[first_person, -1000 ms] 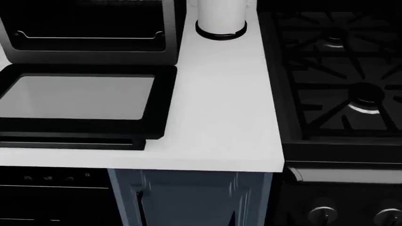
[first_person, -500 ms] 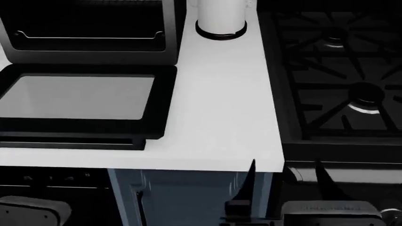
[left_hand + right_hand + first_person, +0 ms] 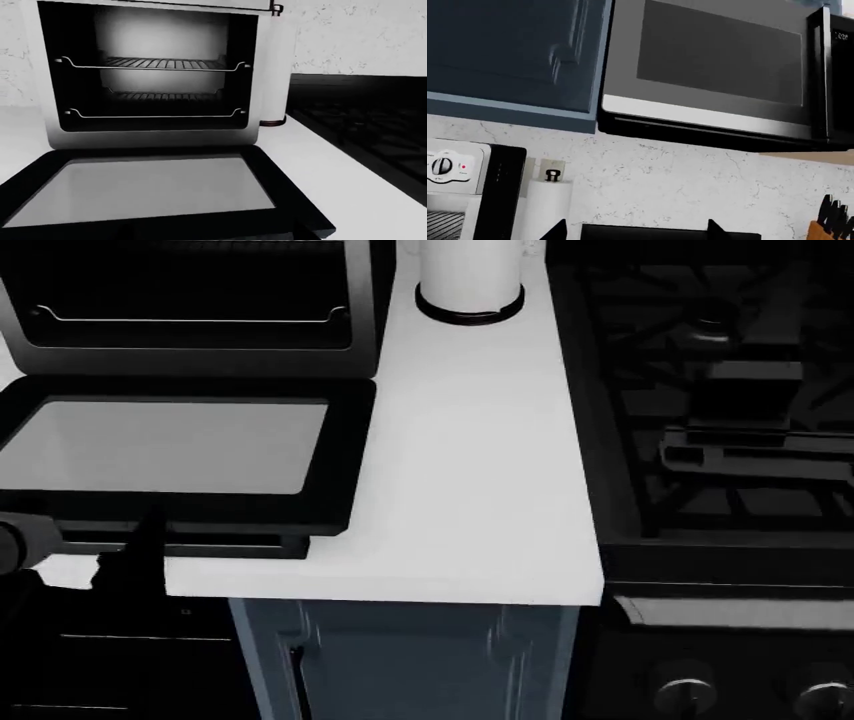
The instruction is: Close the toaster oven door.
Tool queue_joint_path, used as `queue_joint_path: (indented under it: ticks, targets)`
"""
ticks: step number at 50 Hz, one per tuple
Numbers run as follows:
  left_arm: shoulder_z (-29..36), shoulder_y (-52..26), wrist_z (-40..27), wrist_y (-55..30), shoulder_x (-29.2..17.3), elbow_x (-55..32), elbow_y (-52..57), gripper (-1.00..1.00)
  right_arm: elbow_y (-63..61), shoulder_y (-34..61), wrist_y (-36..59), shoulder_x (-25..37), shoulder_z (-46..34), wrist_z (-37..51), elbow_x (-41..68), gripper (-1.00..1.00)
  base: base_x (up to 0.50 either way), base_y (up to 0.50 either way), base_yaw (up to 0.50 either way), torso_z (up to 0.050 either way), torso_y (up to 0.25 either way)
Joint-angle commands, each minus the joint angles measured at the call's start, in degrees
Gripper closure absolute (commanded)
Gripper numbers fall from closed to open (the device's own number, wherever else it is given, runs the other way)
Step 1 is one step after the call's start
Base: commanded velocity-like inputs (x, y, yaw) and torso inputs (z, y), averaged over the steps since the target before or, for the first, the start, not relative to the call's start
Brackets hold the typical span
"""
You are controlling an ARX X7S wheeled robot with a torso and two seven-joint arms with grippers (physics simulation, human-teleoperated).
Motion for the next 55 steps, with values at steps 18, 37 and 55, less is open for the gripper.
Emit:
queue_joint_path:
  ticks: [18,37,55]
  targets:
    - [-1.20,-13.71,-0.81,-9.47,-3.80,-3.17,-1.06,-1.00,1.62,19.36,12.47,13.44,8.71,25.91,40.85,-1.00,0.00,0.00,0.00,0.000,0.000]
    - [0.23,-12.10,0.11,-6.38,-4.65,-2.24,-1.35,-1.00,1.24,17.00,9.55,14.50,7.13,24.70,38.97,-1.00,0.00,0.48,0.00,0.000,0.000]
    - [1.12,-11.07,0.13,-5.15,-5.00,-2.35,1.37,-1.00,1.22,15.41,7.28,15.48,6.73,24.57,39.05,-1.00,0.00,0.50,0.00,0.000,0.000]
